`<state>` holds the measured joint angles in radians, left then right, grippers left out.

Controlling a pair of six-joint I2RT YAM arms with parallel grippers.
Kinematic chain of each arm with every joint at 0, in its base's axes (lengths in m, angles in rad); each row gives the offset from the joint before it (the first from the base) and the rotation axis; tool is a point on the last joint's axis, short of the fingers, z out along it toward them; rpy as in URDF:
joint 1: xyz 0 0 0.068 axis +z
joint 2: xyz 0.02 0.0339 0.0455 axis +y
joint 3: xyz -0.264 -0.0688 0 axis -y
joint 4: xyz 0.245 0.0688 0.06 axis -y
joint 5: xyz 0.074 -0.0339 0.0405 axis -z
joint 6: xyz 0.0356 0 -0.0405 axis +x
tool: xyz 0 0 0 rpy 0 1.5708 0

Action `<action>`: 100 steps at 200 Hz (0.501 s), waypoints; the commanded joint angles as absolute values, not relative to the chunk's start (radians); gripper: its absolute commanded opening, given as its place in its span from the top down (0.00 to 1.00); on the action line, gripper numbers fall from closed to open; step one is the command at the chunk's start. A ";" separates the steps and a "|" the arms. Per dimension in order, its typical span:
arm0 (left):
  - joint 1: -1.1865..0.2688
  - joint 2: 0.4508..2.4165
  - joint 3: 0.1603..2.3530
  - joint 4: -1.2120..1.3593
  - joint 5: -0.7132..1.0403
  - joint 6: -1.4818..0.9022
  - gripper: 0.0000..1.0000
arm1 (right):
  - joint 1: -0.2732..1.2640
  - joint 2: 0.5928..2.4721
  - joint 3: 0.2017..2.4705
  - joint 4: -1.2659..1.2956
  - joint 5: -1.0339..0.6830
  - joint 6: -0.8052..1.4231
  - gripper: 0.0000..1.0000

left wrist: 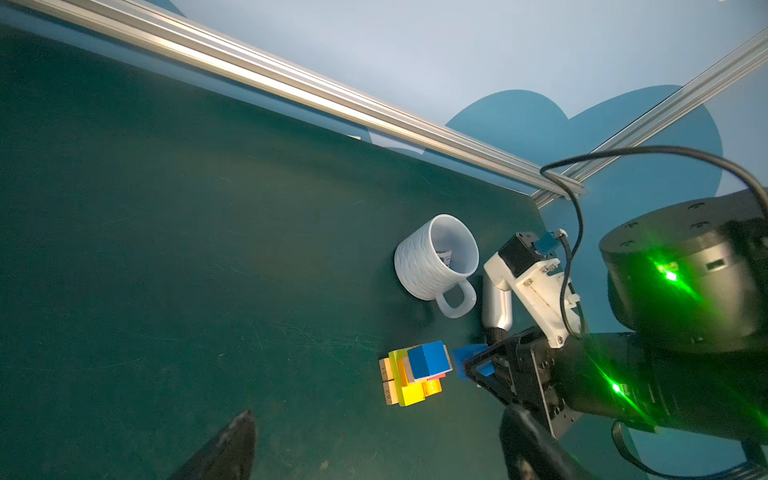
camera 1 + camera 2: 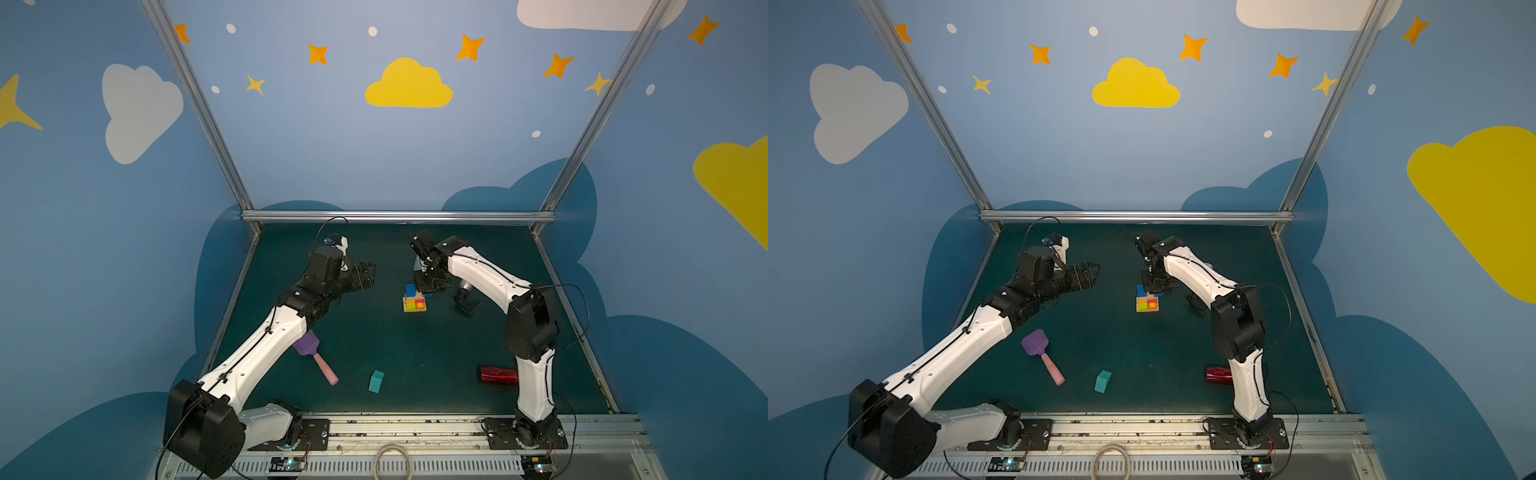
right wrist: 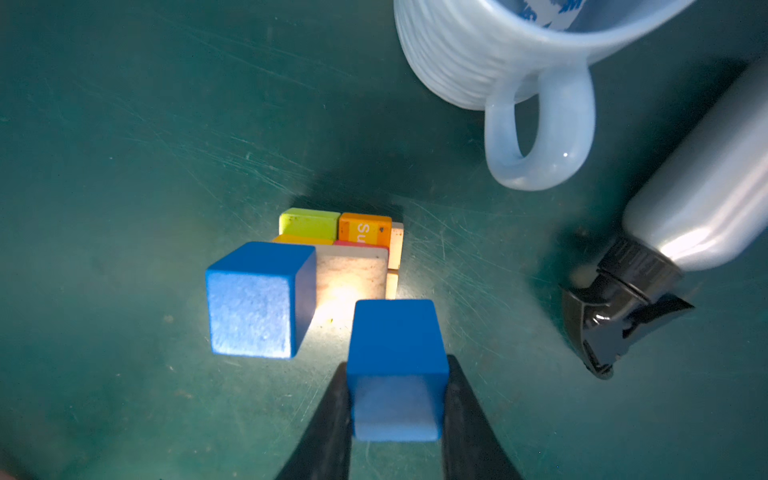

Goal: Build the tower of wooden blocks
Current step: 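Carry the blue cube with the right gripper over the stack beside the first blue cube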

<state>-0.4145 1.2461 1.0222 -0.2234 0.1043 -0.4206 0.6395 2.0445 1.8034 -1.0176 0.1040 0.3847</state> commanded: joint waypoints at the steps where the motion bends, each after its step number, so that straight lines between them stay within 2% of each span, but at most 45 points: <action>1: -0.408 1.249 1.018 -0.210 0.112 -0.420 0.09 | 0.634 2.065 1.843 -1.043 0.091 0.381 0.79; 100: -0.404 1.258 1.021 -0.209 0.120 -0.422 0.09 | 0.634 2.108 1.882 -1.051 0.062 0.380 0.79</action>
